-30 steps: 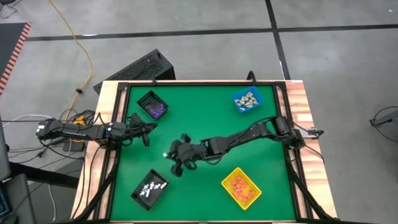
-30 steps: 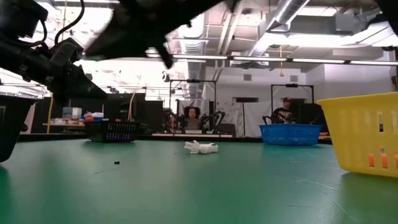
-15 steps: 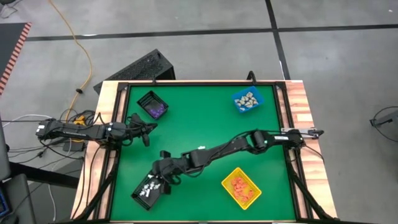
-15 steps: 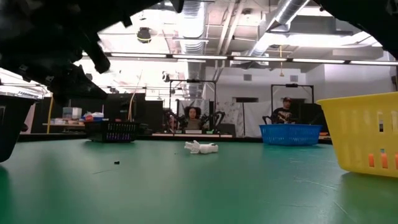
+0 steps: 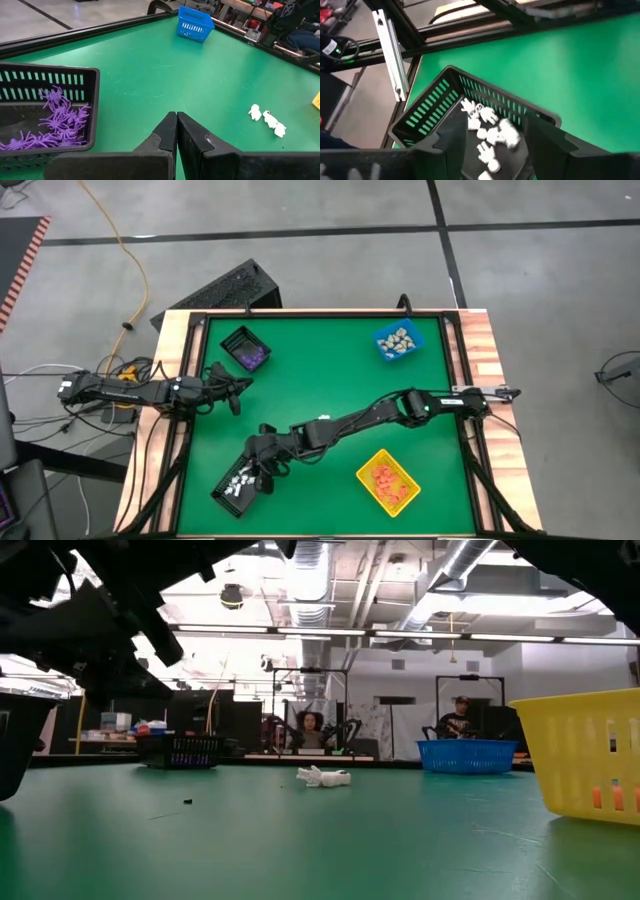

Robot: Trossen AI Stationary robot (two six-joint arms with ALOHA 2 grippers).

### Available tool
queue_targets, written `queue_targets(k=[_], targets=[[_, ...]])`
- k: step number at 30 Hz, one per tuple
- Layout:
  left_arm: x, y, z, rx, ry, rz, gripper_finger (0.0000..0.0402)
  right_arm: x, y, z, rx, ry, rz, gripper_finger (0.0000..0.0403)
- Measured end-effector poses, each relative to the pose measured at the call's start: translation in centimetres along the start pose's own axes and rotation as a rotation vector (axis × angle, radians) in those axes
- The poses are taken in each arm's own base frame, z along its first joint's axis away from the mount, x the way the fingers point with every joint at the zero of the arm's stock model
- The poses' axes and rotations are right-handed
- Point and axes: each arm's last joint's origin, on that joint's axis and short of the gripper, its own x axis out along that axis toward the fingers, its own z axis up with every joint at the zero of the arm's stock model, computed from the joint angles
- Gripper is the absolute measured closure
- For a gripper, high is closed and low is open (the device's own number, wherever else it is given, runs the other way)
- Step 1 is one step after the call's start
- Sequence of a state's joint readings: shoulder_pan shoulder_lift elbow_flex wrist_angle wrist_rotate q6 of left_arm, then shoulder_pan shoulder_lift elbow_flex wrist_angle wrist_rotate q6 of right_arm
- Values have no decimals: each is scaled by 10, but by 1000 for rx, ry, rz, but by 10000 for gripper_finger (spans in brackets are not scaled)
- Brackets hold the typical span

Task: Sort Halloween decoration
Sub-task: Put the white skeleton toy into the bottom black basket

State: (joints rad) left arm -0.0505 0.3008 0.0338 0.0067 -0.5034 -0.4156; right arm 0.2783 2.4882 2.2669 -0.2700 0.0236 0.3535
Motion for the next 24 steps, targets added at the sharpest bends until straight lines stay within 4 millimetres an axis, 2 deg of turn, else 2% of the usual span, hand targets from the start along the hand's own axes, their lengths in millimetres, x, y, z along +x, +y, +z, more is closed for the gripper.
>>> queue_targets(k=[4,7,12,19,21,24], targets=[[0,0,0,-17,0,0,401,-15,-5,5,58,90,-41,193],[0,0,0,-26,0,1,401,-46,-6,20,18,177,-84,202],[0,0,0,-45,1,0,402,-110,-3,42,-142,321,-183,220],[0,0,0,-51,1,0,401,-218,-1,68,-270,428,-389,242],[0,0,0,-52,0,0,401,-240,-2,66,-288,459,-437,245],[0,0,0,-52,1,-1,401,-264,-10,53,-280,507,-462,249]])
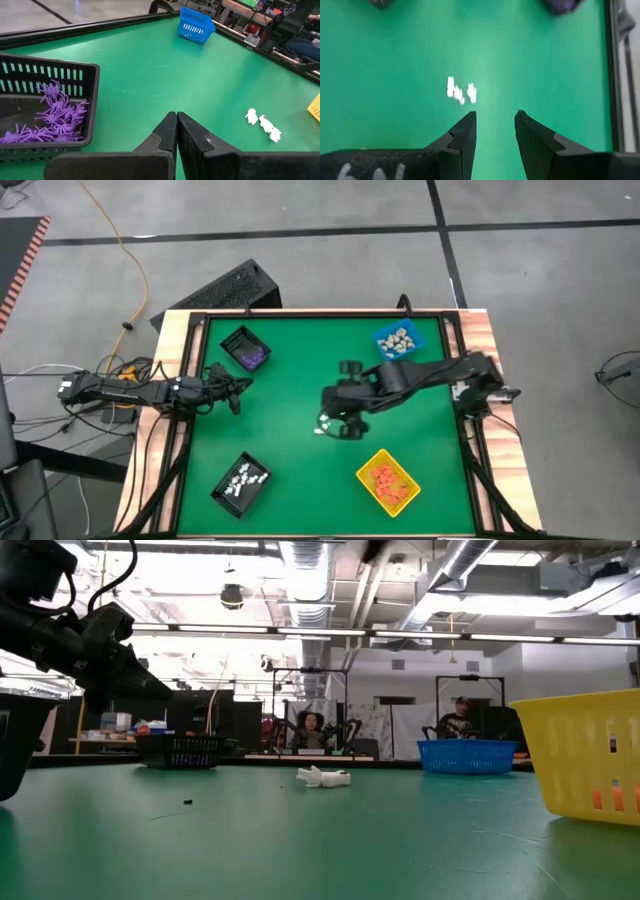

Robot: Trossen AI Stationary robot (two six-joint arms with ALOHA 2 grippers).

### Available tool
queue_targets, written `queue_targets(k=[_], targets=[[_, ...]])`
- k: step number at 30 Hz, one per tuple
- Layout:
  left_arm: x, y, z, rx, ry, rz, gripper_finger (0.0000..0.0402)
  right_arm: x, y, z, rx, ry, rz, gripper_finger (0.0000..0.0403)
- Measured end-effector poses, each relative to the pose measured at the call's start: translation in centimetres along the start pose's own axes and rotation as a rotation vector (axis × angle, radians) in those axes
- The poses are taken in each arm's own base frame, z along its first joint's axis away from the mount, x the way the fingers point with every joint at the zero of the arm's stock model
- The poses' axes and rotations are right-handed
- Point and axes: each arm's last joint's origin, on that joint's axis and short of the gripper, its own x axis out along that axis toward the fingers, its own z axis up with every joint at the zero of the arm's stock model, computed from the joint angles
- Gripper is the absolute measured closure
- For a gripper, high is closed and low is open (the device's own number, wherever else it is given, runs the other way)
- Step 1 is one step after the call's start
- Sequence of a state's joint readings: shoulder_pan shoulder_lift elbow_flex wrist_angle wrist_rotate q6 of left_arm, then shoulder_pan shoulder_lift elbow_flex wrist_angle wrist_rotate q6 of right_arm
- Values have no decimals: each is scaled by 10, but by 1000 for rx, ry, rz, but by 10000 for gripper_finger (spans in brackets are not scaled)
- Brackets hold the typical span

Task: Sort Halloween decoration
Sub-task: Put the white skeleton toy into the bottom black basket

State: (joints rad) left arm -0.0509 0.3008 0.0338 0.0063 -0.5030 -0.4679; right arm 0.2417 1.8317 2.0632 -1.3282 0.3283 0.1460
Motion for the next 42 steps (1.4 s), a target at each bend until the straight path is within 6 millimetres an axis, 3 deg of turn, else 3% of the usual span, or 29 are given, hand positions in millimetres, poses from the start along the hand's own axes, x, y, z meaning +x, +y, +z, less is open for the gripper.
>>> queue_targets(k=[4,8,13,17,24,30,42], targets=[[0,0,0,0,0,1,401,-7,-12,-45,59,-4,1,251],[0,0,0,0,-5,11,402,-1,-19,-87,157,-125,3,251],[0,1,0,0,-13,25,402,29,-19,-126,240,-263,21,251],[0,1,0,0,-13,26,401,66,-17,-142,281,-329,30,251],[0,1,1,0,-22,43,401,123,-8,-149,191,-302,158,251],[0,2,1,0,-41,81,402,168,-4,-138,139,-352,259,251],[0,3,2,0,-57,112,401,222,-3,-130,128,-450,266,251]])
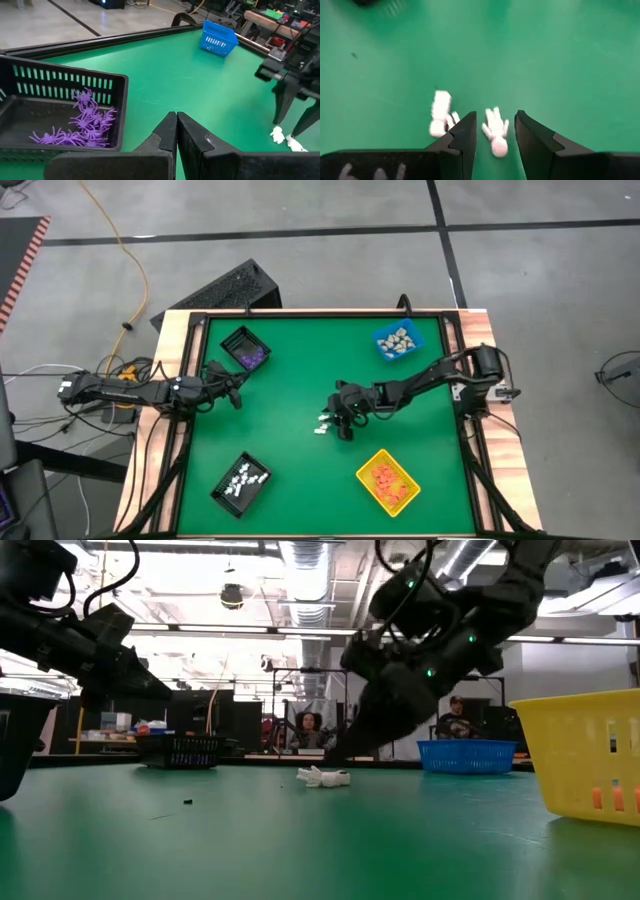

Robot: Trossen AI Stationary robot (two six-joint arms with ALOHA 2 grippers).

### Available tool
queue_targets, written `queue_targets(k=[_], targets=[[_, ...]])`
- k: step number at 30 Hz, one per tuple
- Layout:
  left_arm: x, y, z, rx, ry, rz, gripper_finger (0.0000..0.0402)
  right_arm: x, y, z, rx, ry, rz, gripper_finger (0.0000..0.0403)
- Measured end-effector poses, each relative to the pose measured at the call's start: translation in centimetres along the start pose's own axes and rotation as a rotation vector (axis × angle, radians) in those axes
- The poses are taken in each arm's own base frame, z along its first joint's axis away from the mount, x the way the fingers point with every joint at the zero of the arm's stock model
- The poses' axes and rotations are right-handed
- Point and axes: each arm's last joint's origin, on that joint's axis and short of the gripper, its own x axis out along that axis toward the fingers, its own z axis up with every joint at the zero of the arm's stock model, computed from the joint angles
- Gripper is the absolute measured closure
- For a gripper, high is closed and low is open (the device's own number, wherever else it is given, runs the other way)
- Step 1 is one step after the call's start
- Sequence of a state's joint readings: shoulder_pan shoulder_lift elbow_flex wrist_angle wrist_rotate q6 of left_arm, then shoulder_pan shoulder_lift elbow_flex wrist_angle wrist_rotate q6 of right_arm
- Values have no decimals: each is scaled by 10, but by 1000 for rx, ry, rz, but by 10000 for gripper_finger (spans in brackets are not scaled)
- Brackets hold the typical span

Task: Sort Halloween decoration
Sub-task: Put the white skeleton toy into the bottom black basket

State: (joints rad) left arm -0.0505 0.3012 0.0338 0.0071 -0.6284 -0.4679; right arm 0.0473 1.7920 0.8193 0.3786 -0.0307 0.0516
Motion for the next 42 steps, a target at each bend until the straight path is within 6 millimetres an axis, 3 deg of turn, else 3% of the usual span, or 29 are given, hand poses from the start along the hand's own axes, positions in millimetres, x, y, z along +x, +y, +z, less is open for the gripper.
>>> queue_targets(k=[10,21,27,31,42], targets=[[0,0,0,0,-5,11,401,24,-1,-9,6,46,22,256],[0,0,0,0,-5,11,402,24,-2,-10,80,81,13,362],[0,0,0,0,-5,11,401,21,-2,-6,147,69,12,389],[0,0,0,0,-5,11,401,15,-1,4,155,51,12,392],[0,0,0,-14,-3,6,401,0,8,71,114,-117,45,393]])
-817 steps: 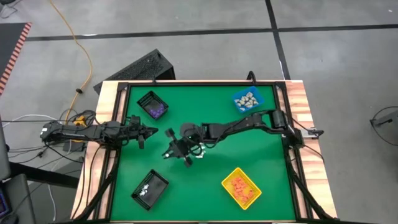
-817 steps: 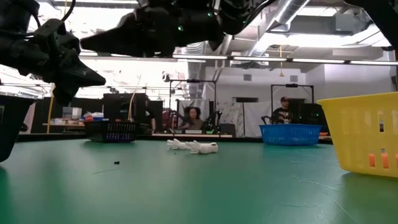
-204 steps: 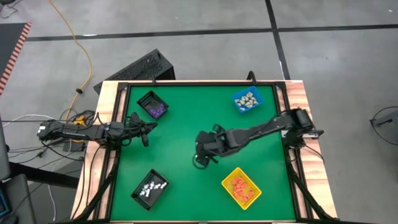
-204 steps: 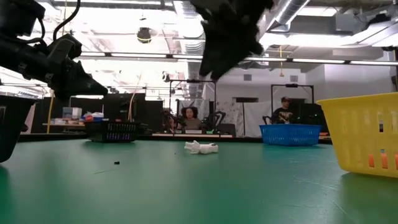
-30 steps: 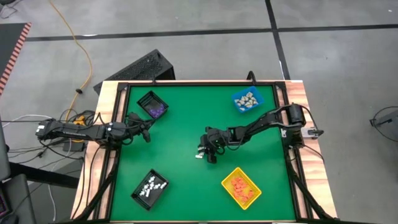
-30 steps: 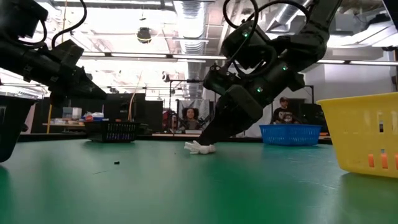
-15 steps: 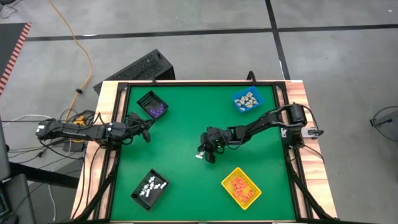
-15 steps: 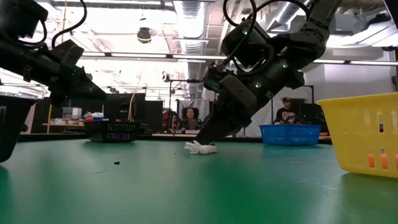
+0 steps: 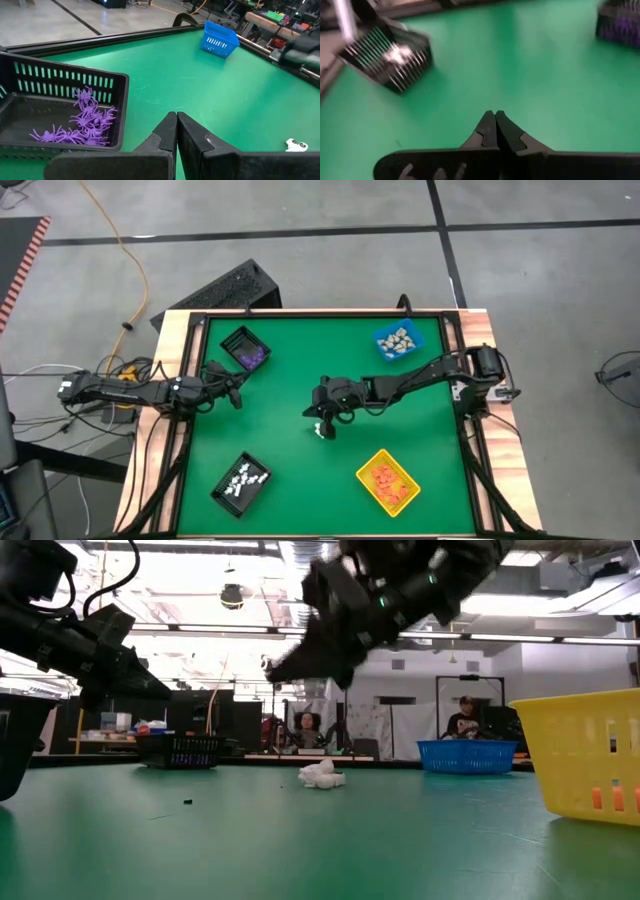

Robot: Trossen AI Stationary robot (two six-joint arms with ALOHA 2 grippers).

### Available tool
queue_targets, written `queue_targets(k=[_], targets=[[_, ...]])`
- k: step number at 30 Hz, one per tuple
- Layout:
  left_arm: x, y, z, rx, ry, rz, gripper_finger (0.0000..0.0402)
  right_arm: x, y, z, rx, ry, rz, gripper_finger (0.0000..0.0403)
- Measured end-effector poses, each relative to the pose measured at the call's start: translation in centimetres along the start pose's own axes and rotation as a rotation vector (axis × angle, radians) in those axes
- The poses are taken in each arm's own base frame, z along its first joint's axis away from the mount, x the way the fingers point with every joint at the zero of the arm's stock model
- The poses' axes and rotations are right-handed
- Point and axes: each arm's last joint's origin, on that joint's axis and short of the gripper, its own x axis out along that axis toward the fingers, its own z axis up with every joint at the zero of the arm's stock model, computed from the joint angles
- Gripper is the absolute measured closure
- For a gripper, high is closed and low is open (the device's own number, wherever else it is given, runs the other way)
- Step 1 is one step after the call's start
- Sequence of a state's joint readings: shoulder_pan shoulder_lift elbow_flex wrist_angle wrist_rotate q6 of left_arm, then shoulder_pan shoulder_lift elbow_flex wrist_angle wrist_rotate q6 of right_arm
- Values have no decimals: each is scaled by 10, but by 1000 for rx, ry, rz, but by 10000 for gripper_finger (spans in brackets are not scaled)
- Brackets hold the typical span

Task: Sort Halloween decoration
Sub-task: Put the white skeleton toy into the bottom black basket

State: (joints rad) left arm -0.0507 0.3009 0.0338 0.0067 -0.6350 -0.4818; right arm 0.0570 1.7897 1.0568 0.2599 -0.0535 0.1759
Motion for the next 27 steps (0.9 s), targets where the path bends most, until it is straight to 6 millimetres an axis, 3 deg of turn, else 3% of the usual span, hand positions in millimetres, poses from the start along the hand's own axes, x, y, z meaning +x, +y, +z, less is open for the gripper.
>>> queue_targets(k=[3,11,21,27], targets=[[0,0,0,-1,0,0,401,-1,7,9,-28,27,8,385],[0,0,0,-4,0,0,401,-7,9,-12,26,344,-102,310],[0,0,0,-5,0,1,402,-7,23,-17,56,356,-123,173],[0,0,0,-5,0,0,401,-7,22,-18,53,342,-181,173]])
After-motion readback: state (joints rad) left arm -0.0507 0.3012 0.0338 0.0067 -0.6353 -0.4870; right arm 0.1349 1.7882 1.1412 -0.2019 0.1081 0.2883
